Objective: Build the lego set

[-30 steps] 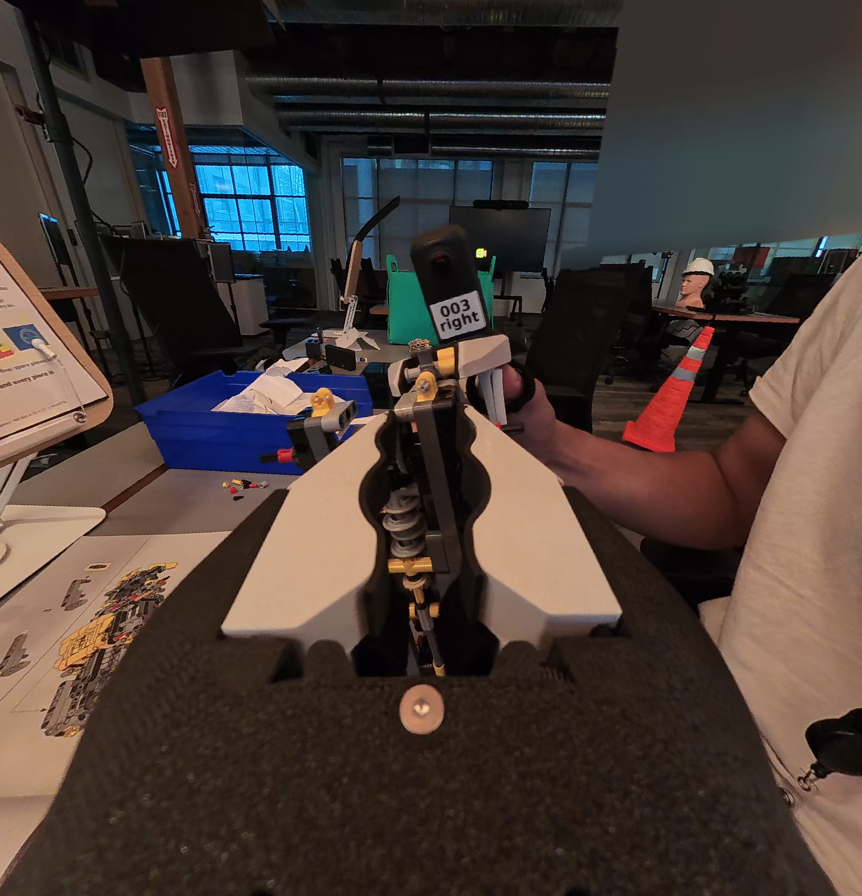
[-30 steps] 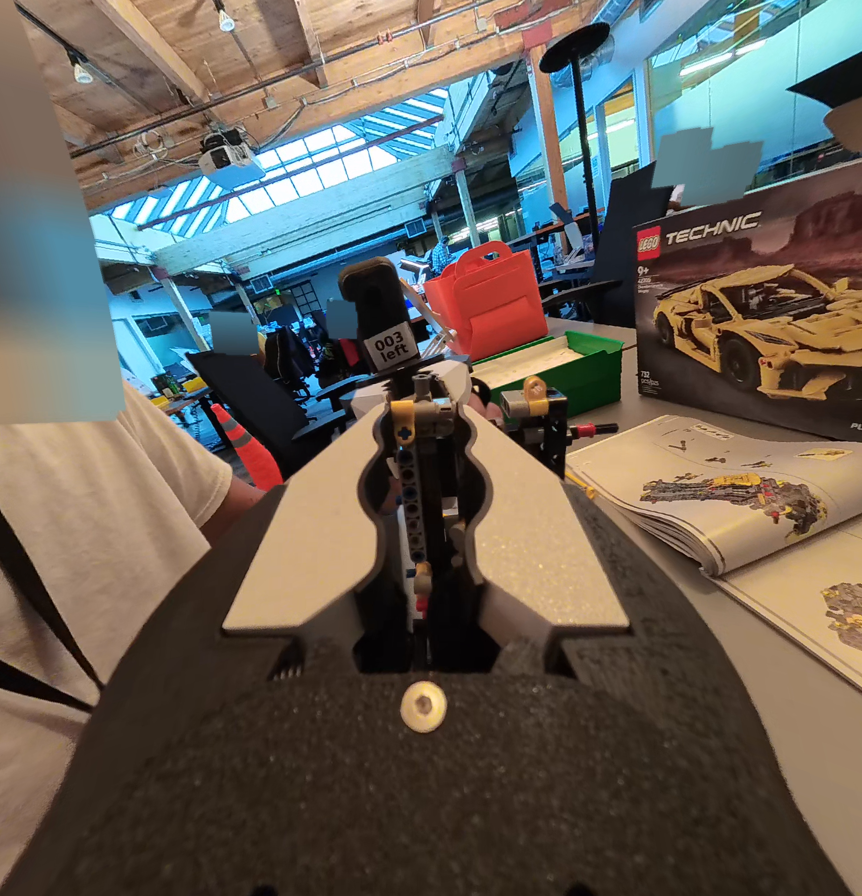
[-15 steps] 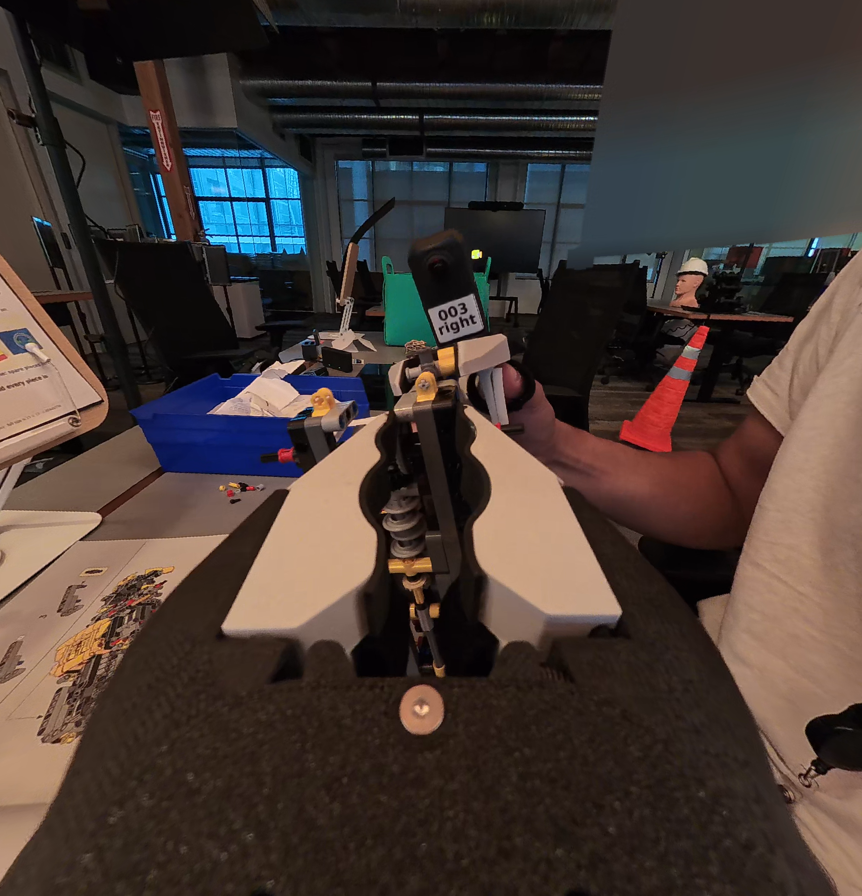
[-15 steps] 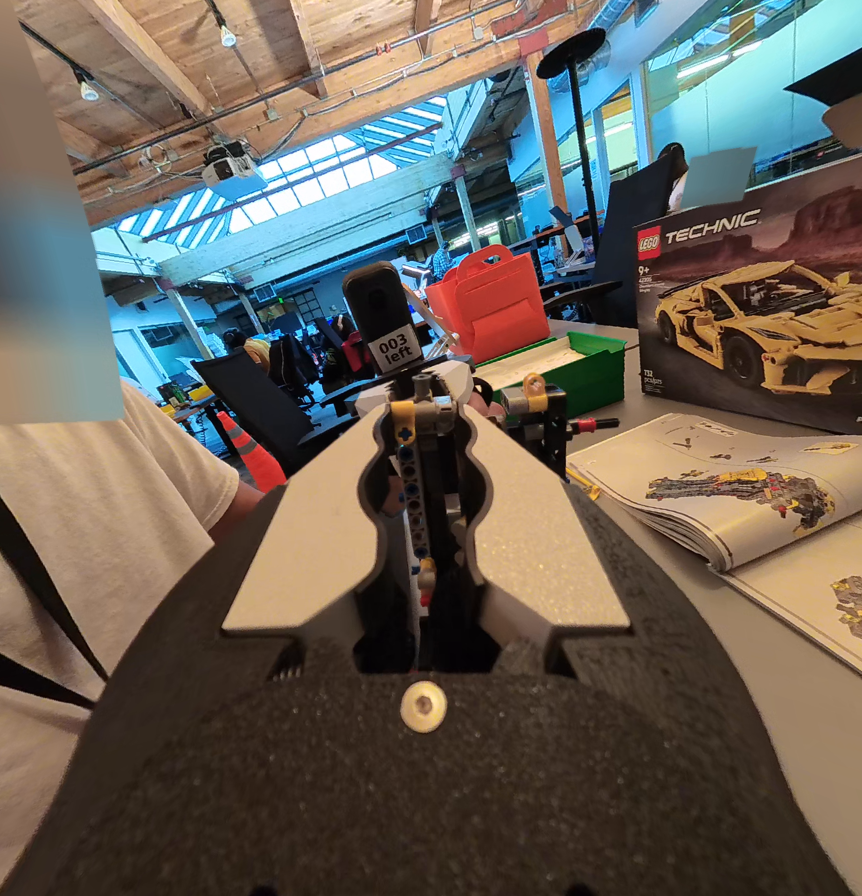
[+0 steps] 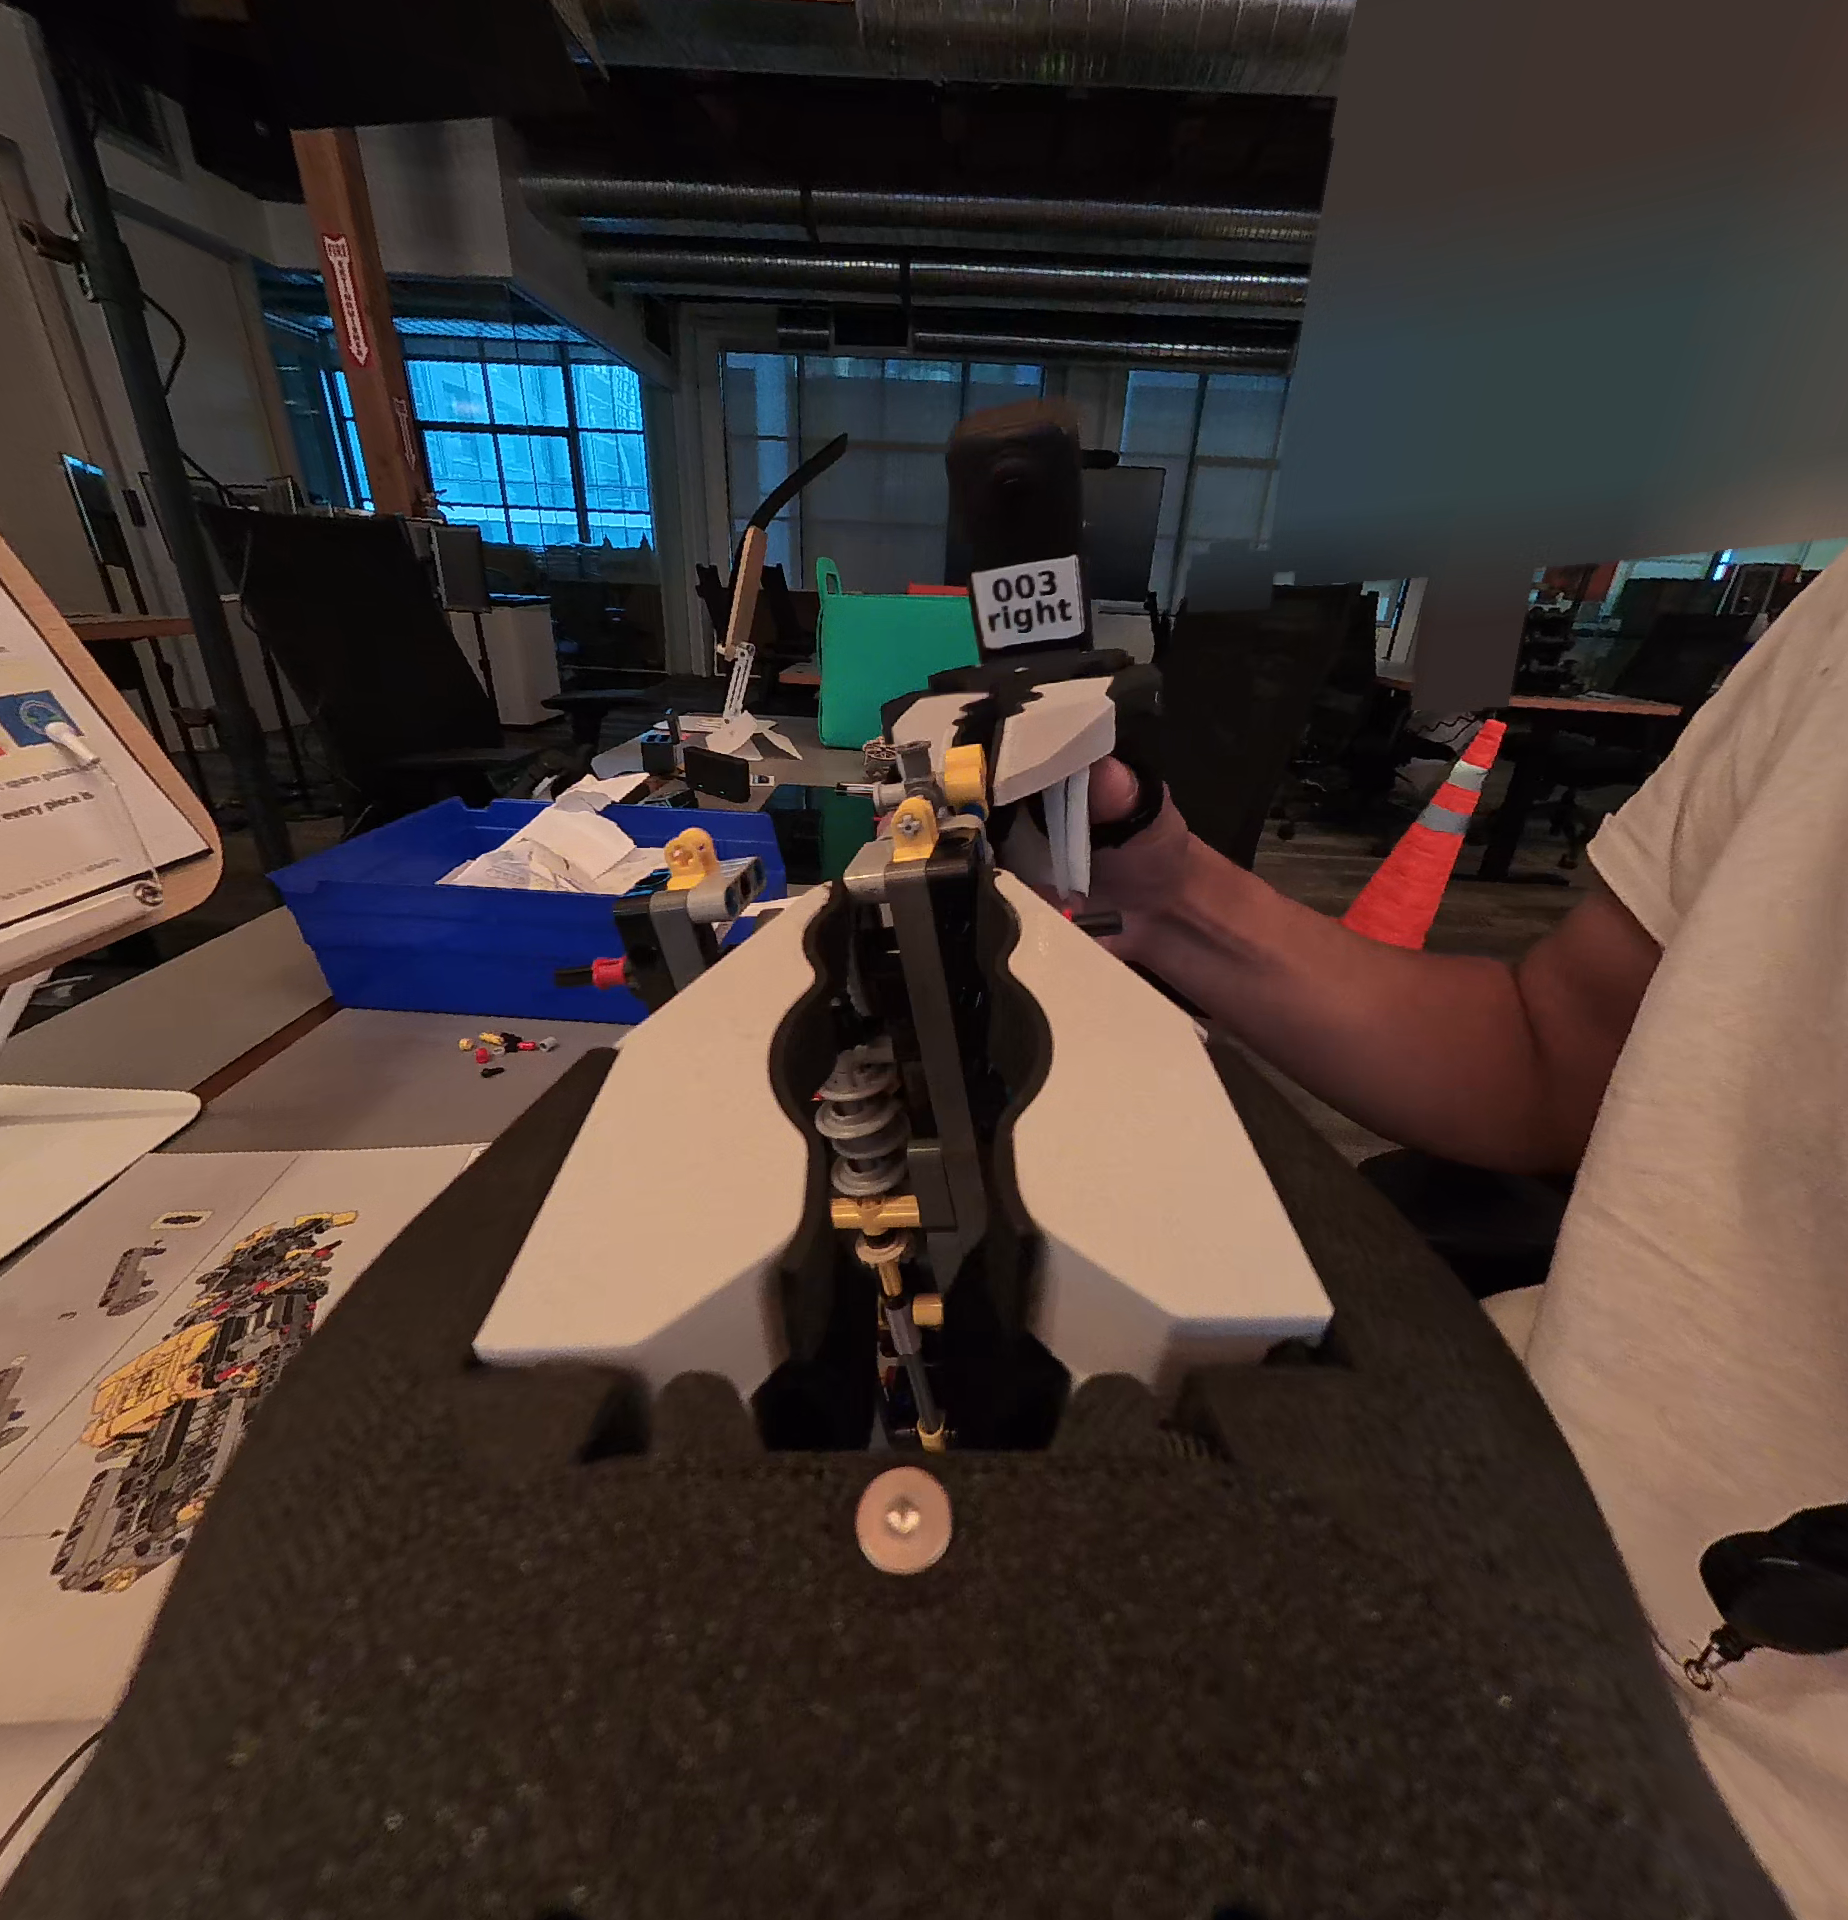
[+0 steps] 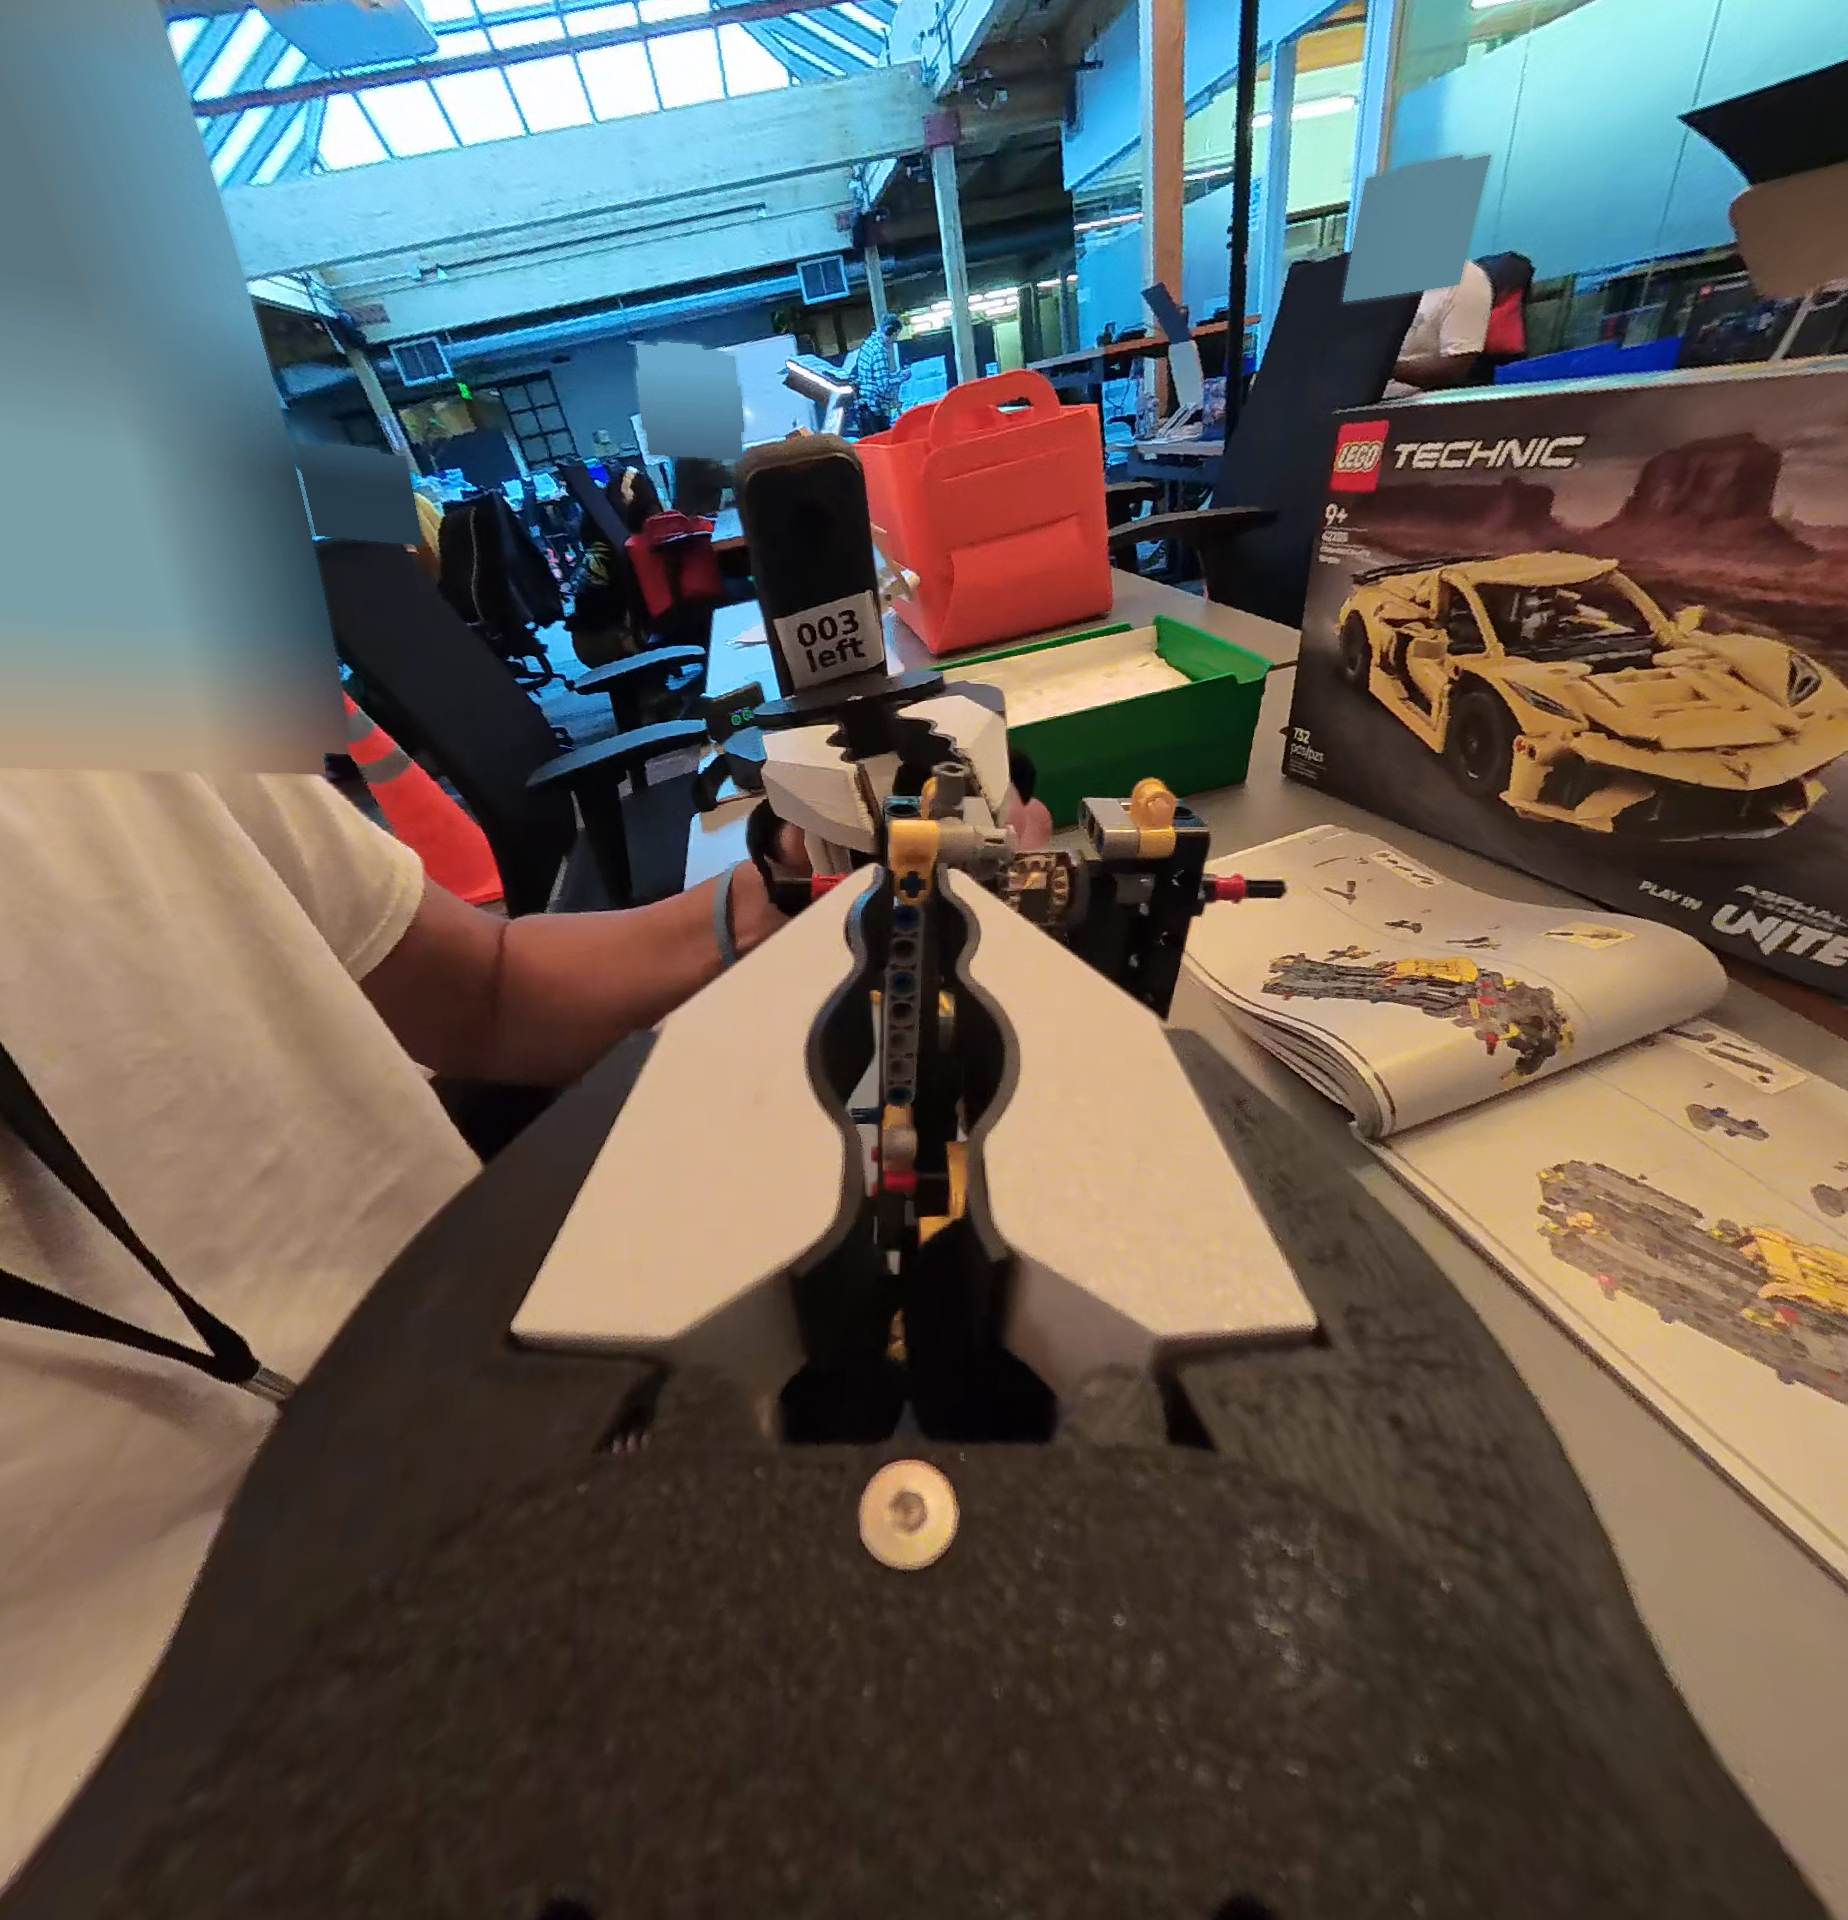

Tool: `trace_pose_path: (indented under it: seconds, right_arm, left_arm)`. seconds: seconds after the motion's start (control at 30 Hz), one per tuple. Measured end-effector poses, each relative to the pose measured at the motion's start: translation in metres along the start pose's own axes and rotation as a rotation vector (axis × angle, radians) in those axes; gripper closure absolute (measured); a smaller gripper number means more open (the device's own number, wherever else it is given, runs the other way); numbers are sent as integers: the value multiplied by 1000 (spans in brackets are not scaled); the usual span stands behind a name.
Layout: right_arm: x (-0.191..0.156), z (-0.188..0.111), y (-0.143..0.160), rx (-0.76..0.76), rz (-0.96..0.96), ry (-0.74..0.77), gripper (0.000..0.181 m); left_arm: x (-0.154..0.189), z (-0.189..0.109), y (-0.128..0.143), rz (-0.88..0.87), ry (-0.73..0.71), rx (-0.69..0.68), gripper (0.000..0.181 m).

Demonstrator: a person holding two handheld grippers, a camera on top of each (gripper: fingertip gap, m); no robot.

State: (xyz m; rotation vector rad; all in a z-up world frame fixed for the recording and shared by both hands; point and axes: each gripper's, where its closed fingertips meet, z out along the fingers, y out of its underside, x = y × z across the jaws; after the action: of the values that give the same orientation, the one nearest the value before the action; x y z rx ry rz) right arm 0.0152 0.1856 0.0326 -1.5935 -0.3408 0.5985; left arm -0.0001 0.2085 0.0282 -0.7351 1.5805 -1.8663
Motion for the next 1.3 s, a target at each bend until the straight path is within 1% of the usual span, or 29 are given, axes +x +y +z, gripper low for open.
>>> trace_pose_path:
  seconds: [0.1,0.2,0.33,0.53,0.57,0.63,0.73,0.8,0.87,0.93,1.03,1.13,1.2,1.3]
  right_arm:
    - [2,3,3,18,34,5,175]
    - [4,4,2,113,101,4,175]
    - [4,4,1,212,142,6,176]
    - [8,6,-1,289,39,135,175]
    - [7,7,-1,296,46,132,176]
    - [2,8,1,283,101,63,175]
    - [-3,7,2,201,149,-27,175]
    - [-2,8,4,129,148,-38,171]
    - [-4,8,4,94,127,-52,175]
    - [-2,8,3,68,102,-32,175]
    - [3,9,2,103,107,8,176]
    - [2,9,2,212,171,0,176]
    - [2,7,2,250,176,8,176]
    - [0,8,3,207,157,-1,176]
  left_arm:
    - [-2,-1,0,-1,-13,9,157]
    - [-4,-2,0,-12,-15,16,157]
    - [-4,-1,0,-19,-11,19,157]
    - [-7,-3,0,-13,-21,6,157]
    - [-6,-4,0,-17,-14,8,157]
    - [-3,-5,-1,-17,2,14,157]
    - [1,-4,0,-1,14,4,157]
    - [1,-1,0,4,24,-13,157]
    - [1,1,0,4,28,-17,157]
    - [1,1,0,4,24,-17,157]
    - [-3,1,1,1,-7,-9,157]
    - [-3,2,1,-1,-15,0,157]
    - [-3,3,1,-7,-17,10,157]
    - [-1,3,1,-9,-8,21,157]
